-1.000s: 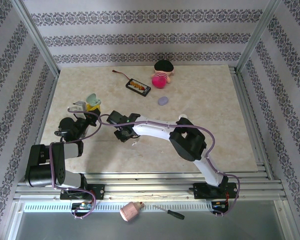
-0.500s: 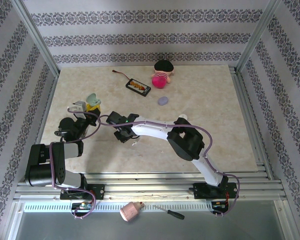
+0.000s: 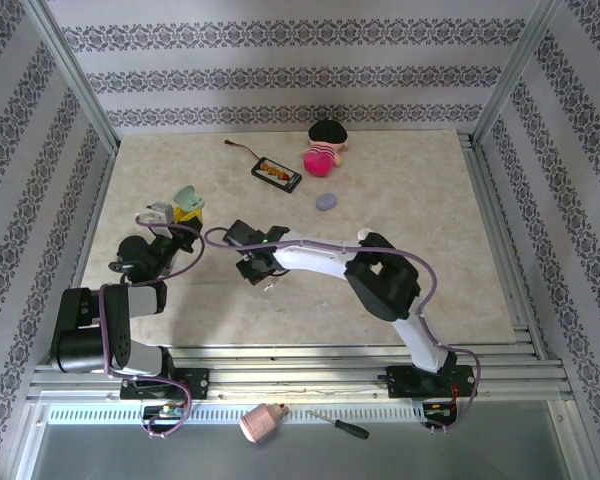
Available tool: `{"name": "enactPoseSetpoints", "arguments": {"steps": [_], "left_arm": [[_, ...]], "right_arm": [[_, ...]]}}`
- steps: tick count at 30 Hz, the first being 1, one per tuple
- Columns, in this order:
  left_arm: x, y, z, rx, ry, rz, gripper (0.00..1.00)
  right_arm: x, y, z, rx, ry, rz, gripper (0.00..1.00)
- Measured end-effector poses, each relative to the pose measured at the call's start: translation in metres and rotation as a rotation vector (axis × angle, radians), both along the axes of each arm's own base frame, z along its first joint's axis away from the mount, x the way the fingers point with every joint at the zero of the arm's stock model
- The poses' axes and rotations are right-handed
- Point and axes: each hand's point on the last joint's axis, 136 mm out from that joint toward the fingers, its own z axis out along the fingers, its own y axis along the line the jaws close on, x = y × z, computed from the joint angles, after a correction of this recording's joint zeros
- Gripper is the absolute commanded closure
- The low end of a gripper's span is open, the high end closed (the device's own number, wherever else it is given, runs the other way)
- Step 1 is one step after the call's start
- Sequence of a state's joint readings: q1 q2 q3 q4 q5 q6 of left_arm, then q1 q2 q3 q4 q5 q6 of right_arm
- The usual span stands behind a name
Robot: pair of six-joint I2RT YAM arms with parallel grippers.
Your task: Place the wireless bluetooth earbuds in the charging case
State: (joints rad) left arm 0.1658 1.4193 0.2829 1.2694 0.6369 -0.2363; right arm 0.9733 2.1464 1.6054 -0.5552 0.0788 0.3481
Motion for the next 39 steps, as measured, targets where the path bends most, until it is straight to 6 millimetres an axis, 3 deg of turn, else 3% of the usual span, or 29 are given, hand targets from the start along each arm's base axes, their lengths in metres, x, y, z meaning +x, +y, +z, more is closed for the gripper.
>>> {"name": "enactPoseSetpoints", "arguments": {"steps": [4,10,15,21,29,39], "left_arm": [[-0.001,-0.006,0.002,0.006,-0.025,-0.035,0.73],[-0.008,-0.034,0.004,0.046,-0.056,-0.136,0.74],[-0.021,-0.073,0.006,0.114,-0.111,-0.274,0.73],[-0.035,-0.109,0.010,0.156,-0.162,-0.405,0.74],[-0.044,-0.136,0.017,0.174,-0.207,-0.508,0.75],[-0.048,-0.143,0.021,0.186,-0.231,-0.536,0.76]], "right_arm": [[0.009,-0.023,0.031,0.110,-0.019,-0.064,0.81],[0.024,-0.048,0.100,0.370,-0.086,-0.146,0.81],[0.020,-0.041,0.162,0.612,-0.161,-0.097,0.82],[0.010,-0.022,0.211,0.850,-0.204,-0.002,0.81],[0.007,-0.010,0.241,0.989,-0.238,0.061,0.82],[0.010,0.001,0.219,0.984,-0.186,0.062,0.82]]}}
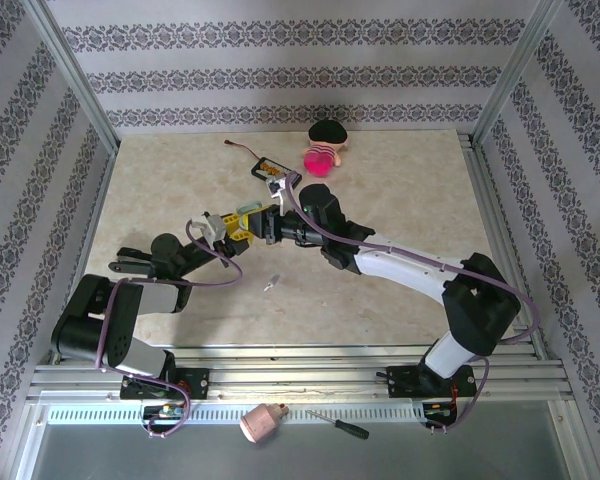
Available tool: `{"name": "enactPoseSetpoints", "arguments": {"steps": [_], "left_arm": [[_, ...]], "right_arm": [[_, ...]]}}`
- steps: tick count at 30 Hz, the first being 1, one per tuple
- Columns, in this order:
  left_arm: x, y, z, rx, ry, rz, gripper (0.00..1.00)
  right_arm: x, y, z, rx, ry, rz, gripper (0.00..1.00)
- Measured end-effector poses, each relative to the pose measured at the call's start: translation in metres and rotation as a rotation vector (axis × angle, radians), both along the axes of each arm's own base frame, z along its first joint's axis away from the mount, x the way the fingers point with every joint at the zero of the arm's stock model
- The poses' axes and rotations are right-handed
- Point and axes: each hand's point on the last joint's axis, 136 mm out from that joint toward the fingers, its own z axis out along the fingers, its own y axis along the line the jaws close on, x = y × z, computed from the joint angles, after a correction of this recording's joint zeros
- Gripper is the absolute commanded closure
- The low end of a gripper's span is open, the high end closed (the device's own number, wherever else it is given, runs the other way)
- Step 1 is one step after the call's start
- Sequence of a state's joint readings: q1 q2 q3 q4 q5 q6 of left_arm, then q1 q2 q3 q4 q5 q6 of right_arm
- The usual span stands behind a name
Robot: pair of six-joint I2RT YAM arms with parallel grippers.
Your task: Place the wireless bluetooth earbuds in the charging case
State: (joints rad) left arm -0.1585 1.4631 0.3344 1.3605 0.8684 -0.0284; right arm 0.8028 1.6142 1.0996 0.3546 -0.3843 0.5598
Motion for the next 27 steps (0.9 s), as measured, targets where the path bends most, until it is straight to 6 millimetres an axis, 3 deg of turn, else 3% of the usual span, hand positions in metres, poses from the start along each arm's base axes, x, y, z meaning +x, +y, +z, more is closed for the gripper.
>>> {"name": "enactPoseSetpoints", "arguments": {"steps": [11,17,27], "left_arm": [[0.0020,0.0008,-0.0042,0.013,0.017,0.017,0.76],[0.0033,0.0018,-0.0040,0.014,0.015,0.027,0.76],[0.0041,0.0022,-0.0054,0.015,0.022,0.032,0.76]], "right_arm": [[0.0050,0.0077,-0.0104,0.013,0.026,0.004,0.83],[0.0055,0.0080,-0.0099,0.019,0.034,0.000,0.74],[0.0069,0.0075,-0.0119,-0.010,0.015,-0.015,0.73]]}}
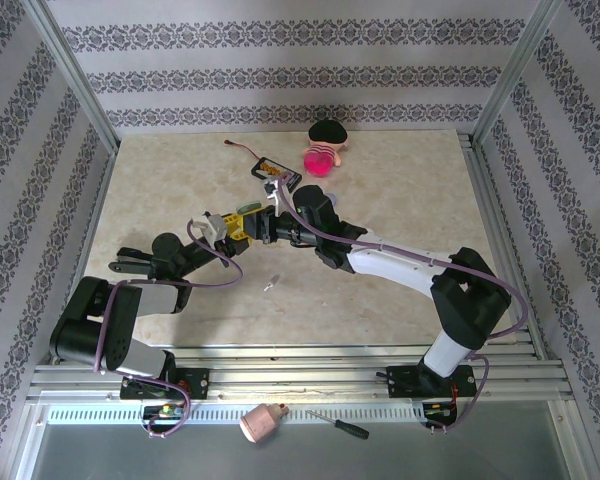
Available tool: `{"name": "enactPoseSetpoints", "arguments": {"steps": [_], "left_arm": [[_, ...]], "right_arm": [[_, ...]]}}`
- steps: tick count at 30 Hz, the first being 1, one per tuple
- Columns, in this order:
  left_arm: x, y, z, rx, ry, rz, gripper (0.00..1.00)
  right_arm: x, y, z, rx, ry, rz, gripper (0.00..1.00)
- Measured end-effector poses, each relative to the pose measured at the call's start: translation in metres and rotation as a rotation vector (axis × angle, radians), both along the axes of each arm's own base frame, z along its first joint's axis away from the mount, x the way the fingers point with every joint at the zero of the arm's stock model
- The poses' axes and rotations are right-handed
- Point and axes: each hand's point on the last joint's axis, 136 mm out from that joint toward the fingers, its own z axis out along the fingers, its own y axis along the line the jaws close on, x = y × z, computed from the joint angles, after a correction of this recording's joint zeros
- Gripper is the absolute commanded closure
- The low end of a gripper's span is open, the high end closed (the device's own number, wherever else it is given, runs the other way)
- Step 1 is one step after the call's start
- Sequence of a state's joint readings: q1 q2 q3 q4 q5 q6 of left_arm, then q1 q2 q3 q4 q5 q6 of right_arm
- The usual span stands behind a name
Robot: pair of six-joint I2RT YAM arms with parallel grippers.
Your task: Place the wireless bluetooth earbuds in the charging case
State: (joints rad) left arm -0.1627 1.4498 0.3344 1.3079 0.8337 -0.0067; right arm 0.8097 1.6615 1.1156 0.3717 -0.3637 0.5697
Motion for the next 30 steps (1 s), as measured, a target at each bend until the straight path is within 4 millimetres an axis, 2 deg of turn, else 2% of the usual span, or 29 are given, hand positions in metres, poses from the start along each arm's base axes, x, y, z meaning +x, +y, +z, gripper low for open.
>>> {"name": "enactPoseSetpoints", "arguments": {"steps": [8,17,20,26,30], "left_arm": [[0.001,0.000,0.003,-0.001,-0.008,0.000,0.76],[0.003,0.000,0.006,-0.003,-0.024,0.008,0.76],[0.004,0.002,0.007,0.004,-0.034,0.023,0.76],[0.006,0.003,0.005,0.039,-0.074,0.038,0.76],[0.004,0.003,0.004,0.067,-0.080,0.038,0.76]], "right_arm": [[-0.002,-0.007,0.004,-0.027,-0.014,-0.014,0.64],[-0.003,-0.012,0.008,-0.042,-0.035,-0.022,0.59],[-0.009,-0.018,0.012,-0.049,-0.065,-0.021,0.54],[-0.012,-0.035,0.033,-0.044,-0.132,-0.078,0.18],[0.003,-0.042,0.035,-0.066,-0.118,-0.141,0.13]]}}
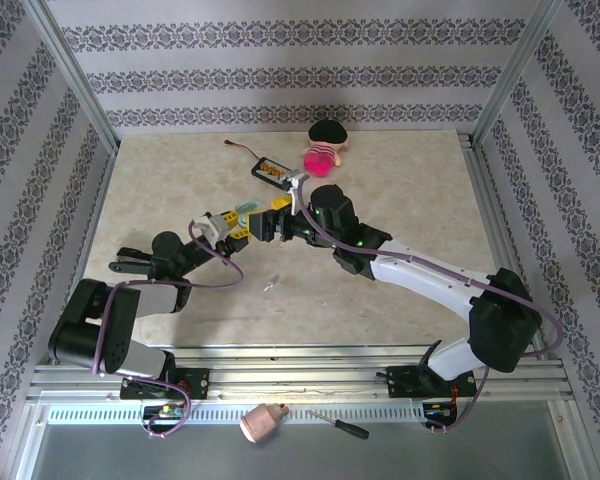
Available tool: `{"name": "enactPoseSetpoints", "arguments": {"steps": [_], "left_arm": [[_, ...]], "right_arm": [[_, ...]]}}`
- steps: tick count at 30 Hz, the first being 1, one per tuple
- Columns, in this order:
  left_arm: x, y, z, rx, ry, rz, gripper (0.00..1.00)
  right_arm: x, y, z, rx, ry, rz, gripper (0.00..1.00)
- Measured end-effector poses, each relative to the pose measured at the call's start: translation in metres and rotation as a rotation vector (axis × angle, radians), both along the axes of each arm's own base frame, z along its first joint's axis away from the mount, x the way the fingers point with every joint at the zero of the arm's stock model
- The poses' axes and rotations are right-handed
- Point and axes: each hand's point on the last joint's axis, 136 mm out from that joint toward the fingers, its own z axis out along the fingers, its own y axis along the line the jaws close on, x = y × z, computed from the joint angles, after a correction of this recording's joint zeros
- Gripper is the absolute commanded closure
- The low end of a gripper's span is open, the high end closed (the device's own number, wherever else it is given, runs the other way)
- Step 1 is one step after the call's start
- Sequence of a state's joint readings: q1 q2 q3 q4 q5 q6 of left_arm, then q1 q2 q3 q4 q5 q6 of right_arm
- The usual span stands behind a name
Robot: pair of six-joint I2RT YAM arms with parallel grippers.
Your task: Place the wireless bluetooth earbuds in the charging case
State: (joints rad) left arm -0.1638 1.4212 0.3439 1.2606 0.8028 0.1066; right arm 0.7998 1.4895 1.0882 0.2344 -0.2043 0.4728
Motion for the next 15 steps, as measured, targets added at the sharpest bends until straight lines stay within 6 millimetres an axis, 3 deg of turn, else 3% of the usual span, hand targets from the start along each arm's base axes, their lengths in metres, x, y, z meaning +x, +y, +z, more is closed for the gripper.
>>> {"name": "enactPoseSetpoints", "arguments": {"steps": [9,15], "left_arm": [[-0.008,0.000,0.012,0.015,-0.029,-0.006,0.76],[-0.009,0.002,0.004,0.005,0.014,0.002,0.76]], "right_arm": [[0.053,0.005,-0.018,-0.055,0.144,-0.084,0.13],[0.052,0.006,-0.031,-0.077,0.207,-0.063,0.14]]}}
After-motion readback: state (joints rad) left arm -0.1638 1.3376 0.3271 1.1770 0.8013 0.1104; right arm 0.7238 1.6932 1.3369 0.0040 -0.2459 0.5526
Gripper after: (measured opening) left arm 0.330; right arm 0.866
